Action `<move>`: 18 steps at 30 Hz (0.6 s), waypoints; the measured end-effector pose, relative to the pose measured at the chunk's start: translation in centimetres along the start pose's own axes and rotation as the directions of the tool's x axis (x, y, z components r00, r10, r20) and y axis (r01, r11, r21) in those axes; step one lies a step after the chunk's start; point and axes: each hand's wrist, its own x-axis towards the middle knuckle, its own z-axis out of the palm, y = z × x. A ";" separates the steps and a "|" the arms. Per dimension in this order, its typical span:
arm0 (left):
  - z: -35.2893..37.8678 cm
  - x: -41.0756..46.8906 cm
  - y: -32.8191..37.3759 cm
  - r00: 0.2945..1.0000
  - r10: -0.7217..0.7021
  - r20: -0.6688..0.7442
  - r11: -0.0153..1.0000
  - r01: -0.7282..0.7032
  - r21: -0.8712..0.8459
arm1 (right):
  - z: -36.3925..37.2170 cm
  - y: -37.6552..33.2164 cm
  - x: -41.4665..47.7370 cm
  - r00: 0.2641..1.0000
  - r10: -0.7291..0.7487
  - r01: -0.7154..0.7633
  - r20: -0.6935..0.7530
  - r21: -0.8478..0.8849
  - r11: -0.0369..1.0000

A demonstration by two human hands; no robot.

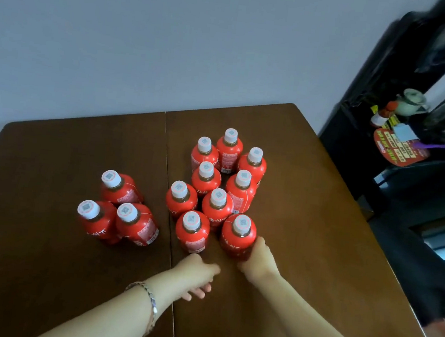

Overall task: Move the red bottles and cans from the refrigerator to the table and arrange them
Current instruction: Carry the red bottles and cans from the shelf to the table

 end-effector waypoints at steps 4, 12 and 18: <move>0.7 -2.6 3.4 0.952 0.294 -0.086 0.930 -0.264 0.254 | -4.0 1.0 -2.0 0.998 0.024 -0.015 0.065 -0.147 0.989; 9.9 -11.5 12.7 0.790 0.603 0.115 0.545 -0.513 0.663 | -15.9 10.5 -12.6 0.968 0.229 -0.245 -0.104 -0.173 0.954; 23.6 -20.3 15.9 0.613 0.667 0.425 0.255 -0.723 0.642 | -22.4 20.9 -24.8 0.890 0.320 -0.367 -0.324 -0.094 0.925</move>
